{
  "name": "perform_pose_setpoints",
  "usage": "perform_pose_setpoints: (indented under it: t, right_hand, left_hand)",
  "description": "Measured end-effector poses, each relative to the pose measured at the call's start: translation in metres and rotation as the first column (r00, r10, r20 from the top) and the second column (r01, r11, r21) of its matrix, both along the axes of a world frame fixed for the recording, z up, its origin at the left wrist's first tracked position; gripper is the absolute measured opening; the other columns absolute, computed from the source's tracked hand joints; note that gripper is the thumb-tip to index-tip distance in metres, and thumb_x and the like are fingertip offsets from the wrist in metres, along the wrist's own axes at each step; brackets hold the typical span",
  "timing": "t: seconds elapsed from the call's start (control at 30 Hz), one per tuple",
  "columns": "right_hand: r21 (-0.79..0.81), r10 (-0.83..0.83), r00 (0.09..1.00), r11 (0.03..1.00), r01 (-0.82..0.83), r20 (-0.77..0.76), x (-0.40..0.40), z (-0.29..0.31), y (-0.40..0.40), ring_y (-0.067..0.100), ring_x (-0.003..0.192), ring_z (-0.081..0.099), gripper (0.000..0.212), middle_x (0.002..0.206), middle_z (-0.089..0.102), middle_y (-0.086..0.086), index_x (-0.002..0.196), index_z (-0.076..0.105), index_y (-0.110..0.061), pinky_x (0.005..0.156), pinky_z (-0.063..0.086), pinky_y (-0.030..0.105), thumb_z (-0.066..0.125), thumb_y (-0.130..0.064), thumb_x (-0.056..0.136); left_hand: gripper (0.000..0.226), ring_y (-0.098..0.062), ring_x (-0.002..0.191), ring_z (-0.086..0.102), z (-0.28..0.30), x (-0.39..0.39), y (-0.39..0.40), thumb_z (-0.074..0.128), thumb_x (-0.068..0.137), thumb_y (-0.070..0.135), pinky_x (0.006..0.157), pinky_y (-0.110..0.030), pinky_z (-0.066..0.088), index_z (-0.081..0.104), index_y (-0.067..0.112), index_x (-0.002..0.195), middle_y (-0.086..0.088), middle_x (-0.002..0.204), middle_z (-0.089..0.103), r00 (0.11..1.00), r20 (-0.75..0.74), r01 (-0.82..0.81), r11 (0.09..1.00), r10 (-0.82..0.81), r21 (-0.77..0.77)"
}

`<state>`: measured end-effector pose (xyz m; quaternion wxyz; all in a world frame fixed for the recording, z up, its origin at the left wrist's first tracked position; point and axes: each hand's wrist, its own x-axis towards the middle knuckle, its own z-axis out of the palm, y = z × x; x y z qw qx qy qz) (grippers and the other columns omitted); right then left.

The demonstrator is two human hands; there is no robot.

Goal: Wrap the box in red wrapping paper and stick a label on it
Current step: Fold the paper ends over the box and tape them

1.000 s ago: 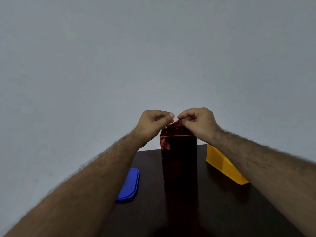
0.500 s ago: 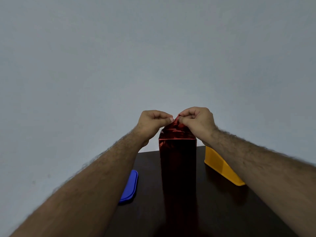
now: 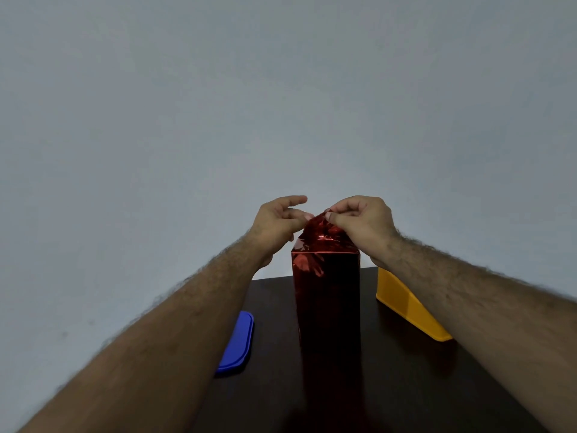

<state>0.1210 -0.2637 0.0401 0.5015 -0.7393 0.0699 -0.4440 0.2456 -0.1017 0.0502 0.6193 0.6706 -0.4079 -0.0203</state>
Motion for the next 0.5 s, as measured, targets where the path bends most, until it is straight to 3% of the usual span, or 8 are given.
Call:
perform_pose_setpoints:
  t: [0.1, 0.23, 0.5]
  right_hand:
    - [-0.016, 0.001, 1.000, 1.000, -0.001, -0.006, -0.0003, 0.0003, -0.0012, 0.010, 0.079, 0.078, 0.008, 0.081, 0.080, -0.003, 0.089, 0.082, -0.019, 0.078, 0.063, 0.027, 0.086, -0.013, 0.086]
    - [-0.021, 0.012, 1.000, 1.000, -0.012, -0.013, -0.0003, 0.0013, -0.0038, 0.012, 0.081, 0.078, 0.009, 0.083, 0.080, -0.002, 0.090, 0.082, -0.019, 0.079, 0.065, 0.030, 0.085, -0.010, 0.086]
    - [-0.056, 0.059, 0.998, 0.997, -0.061, -0.033, -0.0031, 0.0041, -0.0072, 0.010, 0.092, 0.077, 0.015, 0.092, 0.081, -0.005, 0.097, 0.084, -0.017, 0.086, 0.064, 0.032, 0.082, -0.009, 0.086]
  left_hand:
    - [0.031, -0.011, 0.092, 0.076, 0.0057, 0.0016, 0.0005, 0.080, 0.092, 0.003, 0.088, -0.023, 0.052, 0.079, 0.015, 0.120, -0.004, 0.097, 0.081, 0.999, 0.015, 0.038, 0.996, -0.039, 0.086]
    - [0.026, -0.022, 0.098, 0.078, 0.0110, 0.0004, 0.0007, 0.083, 0.089, 0.003, 0.094, -0.029, 0.060, 0.082, 0.010, 0.114, -0.014, 0.102, 0.082, 0.992, 0.043, 0.109, 0.981, -0.117, 0.159]
    - [0.016, -0.023, 0.082, 0.077, 0.0081, -0.0035, -0.0051, 0.085, 0.086, -0.001, 0.083, -0.033, 0.064, 0.081, 0.001, 0.101, -0.021, 0.092, 0.080, 0.990, 0.123, 0.047, 0.989, -0.064, 0.138]
